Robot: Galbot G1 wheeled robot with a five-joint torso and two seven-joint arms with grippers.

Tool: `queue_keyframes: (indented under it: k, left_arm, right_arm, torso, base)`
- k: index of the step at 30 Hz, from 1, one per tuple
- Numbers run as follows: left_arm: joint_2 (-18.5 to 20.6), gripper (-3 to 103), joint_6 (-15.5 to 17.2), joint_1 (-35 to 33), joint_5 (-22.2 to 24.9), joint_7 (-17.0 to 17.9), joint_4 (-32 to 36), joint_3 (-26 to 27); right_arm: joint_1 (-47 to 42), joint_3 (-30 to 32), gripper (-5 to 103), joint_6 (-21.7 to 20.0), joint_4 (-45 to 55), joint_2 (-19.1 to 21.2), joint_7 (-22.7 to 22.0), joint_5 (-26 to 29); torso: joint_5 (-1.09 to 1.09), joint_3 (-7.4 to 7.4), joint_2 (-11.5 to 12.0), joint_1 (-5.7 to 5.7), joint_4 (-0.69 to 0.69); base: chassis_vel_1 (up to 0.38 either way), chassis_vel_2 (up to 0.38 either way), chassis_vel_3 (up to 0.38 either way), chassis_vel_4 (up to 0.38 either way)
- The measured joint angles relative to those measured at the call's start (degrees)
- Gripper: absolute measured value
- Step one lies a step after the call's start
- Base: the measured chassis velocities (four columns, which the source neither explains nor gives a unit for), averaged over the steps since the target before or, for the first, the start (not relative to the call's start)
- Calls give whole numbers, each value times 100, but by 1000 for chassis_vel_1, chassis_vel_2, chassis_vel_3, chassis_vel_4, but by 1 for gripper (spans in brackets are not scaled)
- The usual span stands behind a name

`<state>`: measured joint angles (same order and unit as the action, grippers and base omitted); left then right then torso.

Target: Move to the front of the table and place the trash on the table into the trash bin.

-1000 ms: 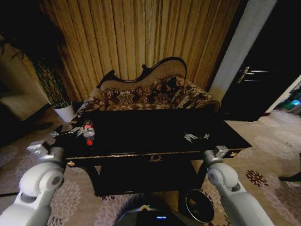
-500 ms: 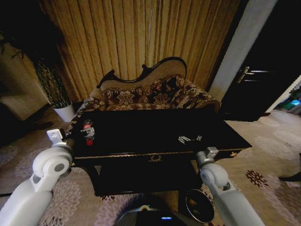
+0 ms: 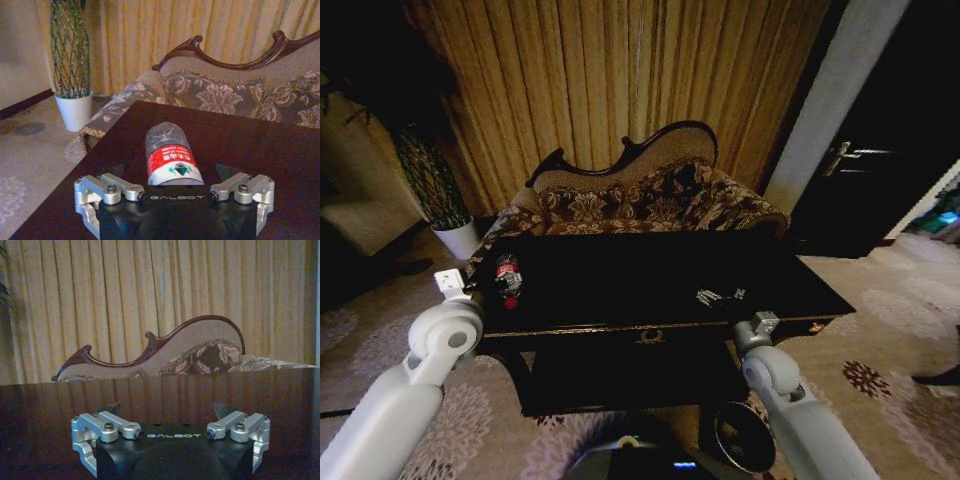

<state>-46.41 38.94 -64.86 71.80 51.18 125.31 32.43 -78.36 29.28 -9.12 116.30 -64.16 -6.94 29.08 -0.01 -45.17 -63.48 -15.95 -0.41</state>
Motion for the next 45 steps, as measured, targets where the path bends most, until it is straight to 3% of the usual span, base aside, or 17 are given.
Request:
queue_keyframes:
  k: [6,33,45]
  left_arm:
    - [-75,100,-25,102,156,173,-31,-168]
    - [-255,100,-32,59,236,235,-179,-171]
    - [-327,103,-8,109,565,529,-211,-192]
  right_arm:
    - [34,2,100,27,49,27,0,30]
    - [219,97,100,-151,242,202,-27,578]
    - [226,166,100,-153,366,233,-37,783]
  torso:
    - [1,0,0,0,0]
    - [0,0,0,0,0]
    - [0,1,-1,0,0]
  base:
    - [0,0,0,0]
    - [0,0,0,0]
    - [0,0,0,0]
